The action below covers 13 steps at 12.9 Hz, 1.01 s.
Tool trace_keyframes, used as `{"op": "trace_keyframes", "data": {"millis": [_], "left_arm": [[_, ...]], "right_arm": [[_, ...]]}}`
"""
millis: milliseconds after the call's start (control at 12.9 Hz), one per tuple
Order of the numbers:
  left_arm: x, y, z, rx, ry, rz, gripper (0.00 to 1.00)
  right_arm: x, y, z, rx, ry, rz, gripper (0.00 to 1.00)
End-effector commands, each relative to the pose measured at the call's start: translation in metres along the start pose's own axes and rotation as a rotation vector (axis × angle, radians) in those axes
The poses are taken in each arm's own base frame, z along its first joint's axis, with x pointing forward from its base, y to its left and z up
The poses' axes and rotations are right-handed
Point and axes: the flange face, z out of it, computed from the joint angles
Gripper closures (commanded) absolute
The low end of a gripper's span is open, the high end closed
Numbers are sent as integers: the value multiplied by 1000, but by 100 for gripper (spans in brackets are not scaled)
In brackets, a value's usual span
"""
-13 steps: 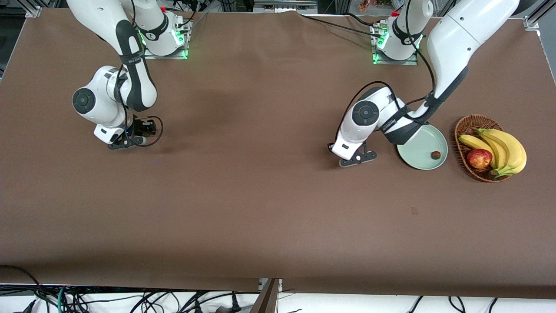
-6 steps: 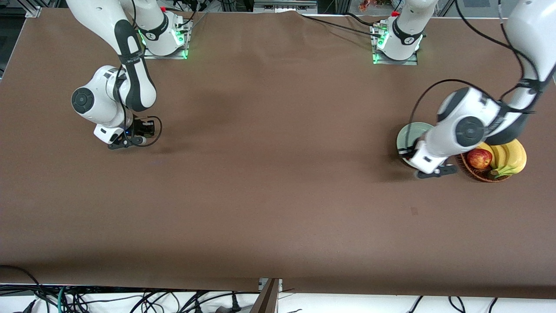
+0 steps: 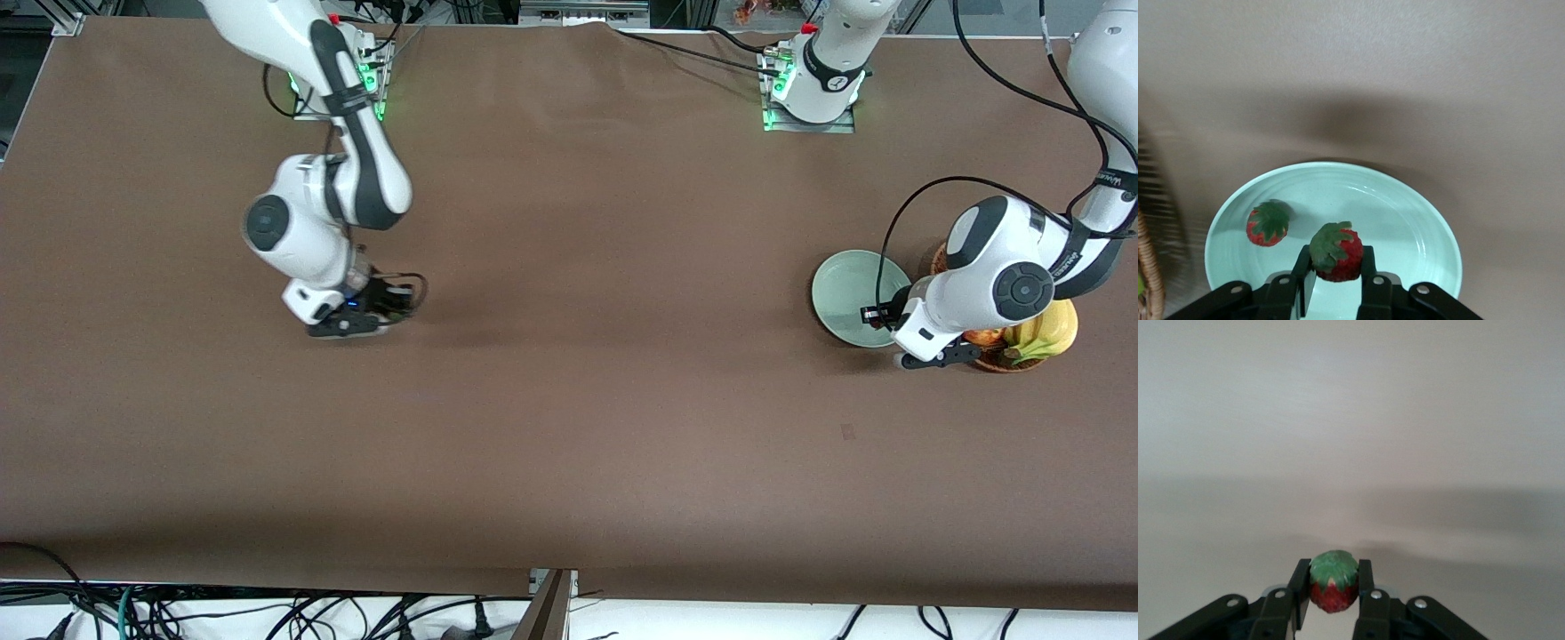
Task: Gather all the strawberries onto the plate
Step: 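Lower the strawberry onto the plate with the left gripper while the right lifts its strawberry, then carry the third strawberry mid-table and release it with the right gripper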
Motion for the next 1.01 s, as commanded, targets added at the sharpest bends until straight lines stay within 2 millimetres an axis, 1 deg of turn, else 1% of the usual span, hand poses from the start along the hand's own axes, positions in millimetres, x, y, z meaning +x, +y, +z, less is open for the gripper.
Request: {"op": "trace_keyframes", "data": {"millis": [0, 78, 155, 233, 311, 388, 466, 544, 621, 699, 777, 854, 932], "left_arm": [[0, 4, -1, 28, 18, 32, 82], [0, 4, 0, 29, 17, 34, 70], [0, 3, 0, 30, 16, 50, 41], [1, 1, -1, 31, 16, 85, 0], [1, -1, -1, 29, 14, 100, 0], [2, -4, -4, 31, 19, 96, 0], [2, -5, -7, 34, 23, 91, 0], [2, -3, -12, 38, 30, 96, 0], [2, -2, -20, 35, 40, 88, 0], [1, 4, -31, 32, 57, 86, 0], [0, 11, -44, 22, 80, 87, 0], [-1, 16, -54, 12, 94, 91, 0], [-2, 19, -58, 7, 101, 93, 0]], "right_arm": [[2, -79, 21, 40, -24, 175, 96], [-3, -111, 22, 51, -18, 238, 96], [-8, -146, 25, 60, -7, 288, 96], [-12, -180, 32, 70, 6, 341, 94], [-15, -214, 39, 85, 20, 397, 94], [-19, -244, 47, 100, 30, 457, 94], [-27, -269, 58, 112, 39, 505, 93], [-47, -299, 73, 119, 37, 531, 89], [-63, -322, 86, 135, 49, 556, 88], [-77, -336, 96, 164, 75, 589, 86], [-94, -351, 107, 203, 103, 611, 86], [-111, -362, 120, 223, 121, 618, 82], [-124, -369, 130, 221, 125, 612, 76]]}}
